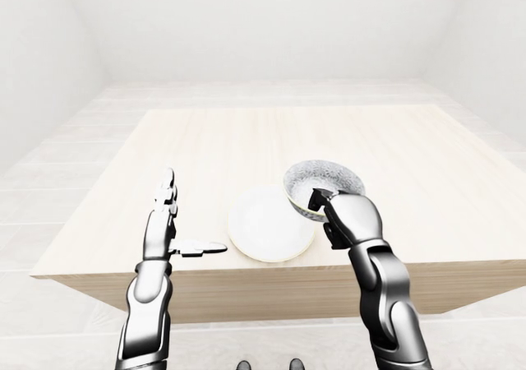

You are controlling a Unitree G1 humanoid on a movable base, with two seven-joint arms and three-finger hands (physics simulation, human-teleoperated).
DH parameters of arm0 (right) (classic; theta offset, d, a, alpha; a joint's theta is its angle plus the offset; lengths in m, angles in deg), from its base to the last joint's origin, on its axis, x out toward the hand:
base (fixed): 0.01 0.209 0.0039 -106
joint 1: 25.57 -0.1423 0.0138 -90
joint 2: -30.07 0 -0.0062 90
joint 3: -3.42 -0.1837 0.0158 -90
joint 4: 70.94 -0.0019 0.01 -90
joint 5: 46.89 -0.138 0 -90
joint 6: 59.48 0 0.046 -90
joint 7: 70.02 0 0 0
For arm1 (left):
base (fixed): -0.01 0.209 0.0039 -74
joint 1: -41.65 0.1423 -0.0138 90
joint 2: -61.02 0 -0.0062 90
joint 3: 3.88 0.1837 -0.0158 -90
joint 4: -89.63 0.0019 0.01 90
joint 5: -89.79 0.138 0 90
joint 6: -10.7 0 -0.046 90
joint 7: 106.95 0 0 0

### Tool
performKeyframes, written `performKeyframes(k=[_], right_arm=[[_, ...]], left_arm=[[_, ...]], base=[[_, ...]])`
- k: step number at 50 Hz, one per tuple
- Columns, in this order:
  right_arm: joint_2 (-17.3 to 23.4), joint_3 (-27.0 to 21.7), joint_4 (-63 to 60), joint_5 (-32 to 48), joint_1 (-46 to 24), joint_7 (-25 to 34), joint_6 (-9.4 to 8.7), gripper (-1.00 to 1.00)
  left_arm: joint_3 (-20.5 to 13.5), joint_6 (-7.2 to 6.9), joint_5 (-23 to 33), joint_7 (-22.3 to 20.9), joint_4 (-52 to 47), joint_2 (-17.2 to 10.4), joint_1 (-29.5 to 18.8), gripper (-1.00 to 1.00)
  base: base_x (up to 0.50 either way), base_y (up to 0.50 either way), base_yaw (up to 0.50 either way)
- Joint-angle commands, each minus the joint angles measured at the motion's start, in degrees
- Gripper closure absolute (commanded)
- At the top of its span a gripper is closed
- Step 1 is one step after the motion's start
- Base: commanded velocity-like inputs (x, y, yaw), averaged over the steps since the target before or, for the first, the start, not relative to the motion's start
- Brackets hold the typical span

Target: Put the bowl on the plate.

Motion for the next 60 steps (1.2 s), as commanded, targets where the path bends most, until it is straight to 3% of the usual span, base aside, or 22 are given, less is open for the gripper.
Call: performKeyframes(k=[1,25,38,60], right_arm=[[-1.0,1.9,2.6,0.4,-1.9,-2.3,0.0,0.58],[-2.5,5.4,5.2,-0.4,-3.7,-2.9,0.0,0.63],[-3.5,7.4,6.0,-0.5,-3.9,-3.1,0.0,0.62],[-4.5,10.0,7.5,-0.8,-3.4,-4.6,0.0,0.62]], left_arm=[[-0.2,0.26,-0.1,-0.2,0.1,-0.1,0.2,-1.0],[-0.8,0.62,-0.4,-0.8,-1.1,0.1,1.3,-1.0],[-0.9,0.08,-0.4,-1.0,-1.6,0.1,1.1,-1.0],[-1.2,0.94,-0.6,-1.0,-0.1,-0.2,0.7,-1.0]], base=[[0.0,0.0,0.0],[0.0,0.0,0.0],[0.0,0.0,0.0],[0.0,0.0,0.0]])
